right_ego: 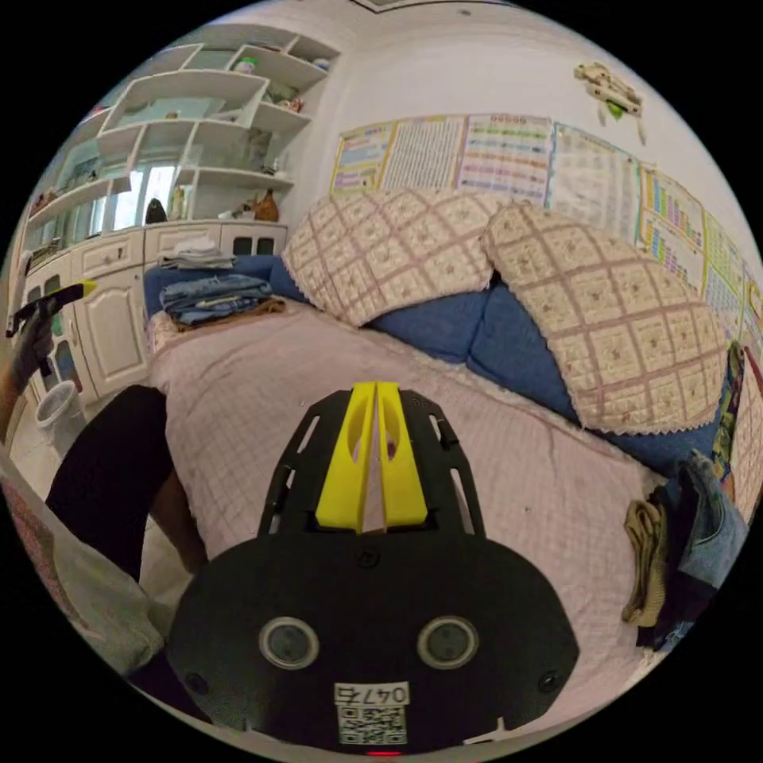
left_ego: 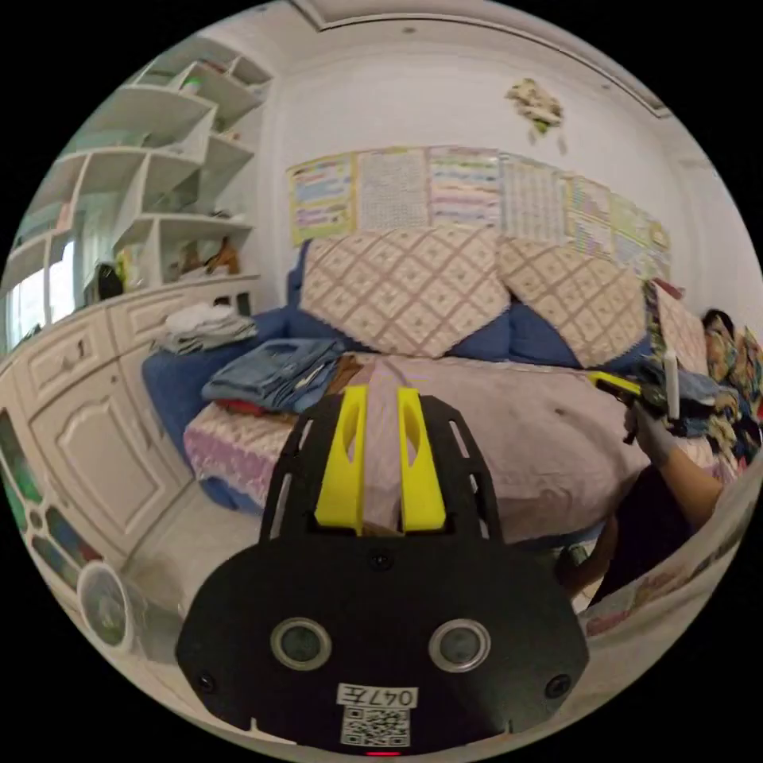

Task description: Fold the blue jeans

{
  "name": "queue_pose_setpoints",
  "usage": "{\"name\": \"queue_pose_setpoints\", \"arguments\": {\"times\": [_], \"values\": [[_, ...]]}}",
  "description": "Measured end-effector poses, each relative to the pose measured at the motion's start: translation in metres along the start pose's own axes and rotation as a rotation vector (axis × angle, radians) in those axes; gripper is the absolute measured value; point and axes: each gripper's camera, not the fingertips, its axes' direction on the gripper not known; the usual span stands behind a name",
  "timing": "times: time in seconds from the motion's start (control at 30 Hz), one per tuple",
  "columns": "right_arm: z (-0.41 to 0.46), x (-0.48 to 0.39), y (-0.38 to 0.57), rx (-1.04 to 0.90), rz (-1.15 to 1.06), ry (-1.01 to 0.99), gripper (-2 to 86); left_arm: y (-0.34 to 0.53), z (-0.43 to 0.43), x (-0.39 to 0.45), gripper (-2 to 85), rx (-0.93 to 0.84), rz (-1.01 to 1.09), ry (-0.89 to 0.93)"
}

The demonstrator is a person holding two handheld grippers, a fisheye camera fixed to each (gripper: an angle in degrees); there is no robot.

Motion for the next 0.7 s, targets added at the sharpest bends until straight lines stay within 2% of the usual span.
{"name": "queue_pose_setpoints", "arguments": {"times": [0.1,0.2,0.33,0.43,0.5,0.57,0.7], "values": [[0.047,-0.019,0.028,-0.096,0.051,-0.073,-1.2,0.033,0.018,-0.068,9.7,-0.073,-0.063,-0.077],[0.070,-0.027,0.048,-0.090,0.070,-0.128,-1.2,0.057,0.054,-0.134,11.3,-0.139,-0.012,-0.213],[0.107,-0.025,0.081,-0.096,0.173,-0.144,-1.2,0.078,0.127,-0.226,14.1,-0.301,0.021,-0.279],[0.137,-0.020,0.103,-0.088,0.259,-0.210,-1.2,0.106,0.179,-0.323,14.9,-0.331,-0.182,-0.125],[0.154,-0.021,0.116,-0.088,0.280,-0.210,-1.2,0.145,0.210,-0.420,16.7,-0.267,-0.568,0.141],[0.177,-0.025,0.130,-0.103,0.285,-0.213,-1.2,0.174,0.227,-0.474,17.5,-0.199,-0.730,0.202],[0.212,-0.030,0.150,-0.120,0.286,-0.225,-1.2,0.215,0.260,-0.557,18.3,-0.175,-0.856,0.232]]}}
